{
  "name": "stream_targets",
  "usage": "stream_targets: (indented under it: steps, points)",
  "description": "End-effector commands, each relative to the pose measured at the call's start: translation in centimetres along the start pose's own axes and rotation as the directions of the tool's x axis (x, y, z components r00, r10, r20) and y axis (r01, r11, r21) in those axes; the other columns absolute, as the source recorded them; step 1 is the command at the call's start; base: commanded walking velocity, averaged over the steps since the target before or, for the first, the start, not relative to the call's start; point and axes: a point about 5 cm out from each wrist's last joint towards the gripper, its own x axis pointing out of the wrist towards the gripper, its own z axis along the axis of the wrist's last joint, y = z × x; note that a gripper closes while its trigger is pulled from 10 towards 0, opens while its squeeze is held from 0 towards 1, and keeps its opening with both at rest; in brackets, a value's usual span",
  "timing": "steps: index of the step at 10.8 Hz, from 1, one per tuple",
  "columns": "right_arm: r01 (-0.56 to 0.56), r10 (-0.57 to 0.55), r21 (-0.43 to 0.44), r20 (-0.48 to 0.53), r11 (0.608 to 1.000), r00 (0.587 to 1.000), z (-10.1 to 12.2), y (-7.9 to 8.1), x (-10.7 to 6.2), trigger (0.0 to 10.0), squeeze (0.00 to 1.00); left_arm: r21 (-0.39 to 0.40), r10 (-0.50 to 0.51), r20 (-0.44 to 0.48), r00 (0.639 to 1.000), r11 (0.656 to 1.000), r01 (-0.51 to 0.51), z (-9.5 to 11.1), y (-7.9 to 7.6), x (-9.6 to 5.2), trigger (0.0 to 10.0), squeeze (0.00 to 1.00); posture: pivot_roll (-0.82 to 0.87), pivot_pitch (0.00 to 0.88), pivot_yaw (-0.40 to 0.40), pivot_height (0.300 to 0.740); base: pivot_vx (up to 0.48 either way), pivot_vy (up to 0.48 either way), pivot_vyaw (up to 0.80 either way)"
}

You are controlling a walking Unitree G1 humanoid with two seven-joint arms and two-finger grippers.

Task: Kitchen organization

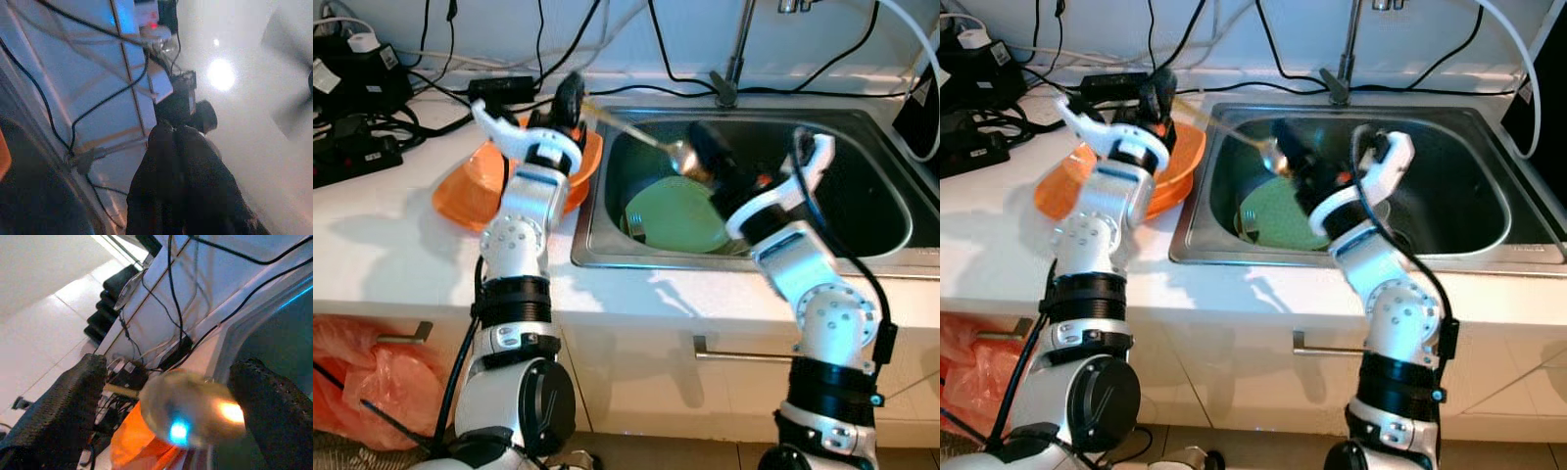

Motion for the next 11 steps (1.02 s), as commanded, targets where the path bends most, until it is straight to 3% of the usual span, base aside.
stream_targets:
  steps: [1, 4, 7, 11]
  points:
    - [-0.035, 0.035, 0.007, -0.013, 0.999, 0.999, -0.3, 0.7, 0.0, 10.0, 0.00, -0.091, 0.004, -0.015, 1.000, 0.996, -0.006, -2.4, 0.1, -0.1, 0.0, 0.00, 0.05, 0.026, 0.060, 0.740, 0.000, 0.000, 0.00]
    - [-0.060, 0.061, 0.032, -0.044, 0.998, 0.997, -1.0, 1.2, -0.1, 10.0, 0.00, -0.098, 0.058, 0.038, 0.998, 0.994, -0.054, -1.8, 0.6, 0.0, 0.0, 0.00, 0.06, 0.027, 0.056, 0.740, 0.000, 0.000, 0.00]
    - [0.023, -0.023, 0.008, -0.029, 1.000, 0.999, -0.7, -0.3, -0.7, 10.0, 0.00, -0.088, 0.035, 0.072, 0.997, 0.996, -0.029, -0.6, 0.1, 0.5, 0.0, 0.00, 0.06, 0.028, 0.059, 0.740, 0.000, 0.000, 0.00]
    - [0.029, -0.027, 0.021, -0.073, 0.999, 0.997, -1.8, -0.4, -0.6, 10.0, 0.00, -0.089, 0.020, 0.095, 0.995, 0.996, -0.011, -0.4, -0.4, 0.7, 0.0, 0.00, 0.06, 0.027, 0.056, 0.740, 0.000, 0.000, 0.00]
